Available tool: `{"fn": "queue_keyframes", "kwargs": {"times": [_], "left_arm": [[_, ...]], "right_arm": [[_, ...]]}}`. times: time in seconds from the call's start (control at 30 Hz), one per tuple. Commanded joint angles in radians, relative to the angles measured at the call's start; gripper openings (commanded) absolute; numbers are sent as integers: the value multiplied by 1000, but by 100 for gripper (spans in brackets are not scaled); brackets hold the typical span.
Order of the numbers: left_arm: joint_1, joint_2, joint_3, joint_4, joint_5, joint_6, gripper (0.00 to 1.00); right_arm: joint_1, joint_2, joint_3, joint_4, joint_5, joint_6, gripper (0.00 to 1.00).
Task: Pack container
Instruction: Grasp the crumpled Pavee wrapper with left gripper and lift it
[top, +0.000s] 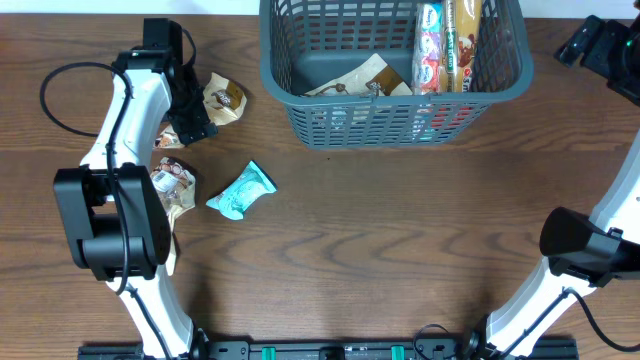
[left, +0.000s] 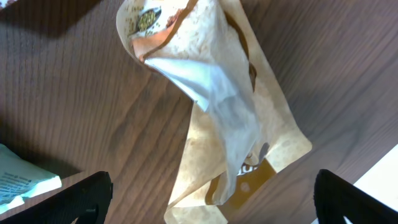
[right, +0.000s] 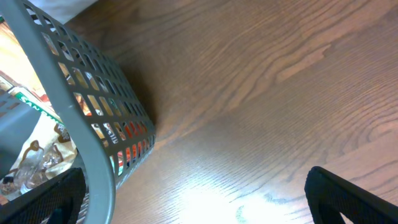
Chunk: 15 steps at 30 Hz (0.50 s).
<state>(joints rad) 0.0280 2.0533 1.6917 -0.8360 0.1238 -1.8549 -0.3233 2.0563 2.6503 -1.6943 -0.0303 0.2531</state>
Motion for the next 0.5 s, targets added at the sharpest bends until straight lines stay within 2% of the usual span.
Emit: {"fn": "queue_keyframes", "kwargs": {"times": [0.0,0.1,0.23,0.37,0.4,0.47], "left_arm": [[30,-6,27,-10,-16,-36,91],[49,-6,28,-35,-9,-30,91],[52,-6,28,-48,-4,35,92],[51,-6,28,-42,-4,164,93],[51,-6,28,-43,-2,193,99],[51,-6,27,-49,24,232,99]], "right_arm": [[-4,-3,-3,-4,-5,12,99],[-4,-3,-3,-3,-5,12,99],[-4,-3,-3,-3,-5,12,99],[-4,-3,-3,-3,-4,12,99],[-4,-3,-3,-4,-4,12,99],[-4,-3,-3,-4,-5,12,99]]}}
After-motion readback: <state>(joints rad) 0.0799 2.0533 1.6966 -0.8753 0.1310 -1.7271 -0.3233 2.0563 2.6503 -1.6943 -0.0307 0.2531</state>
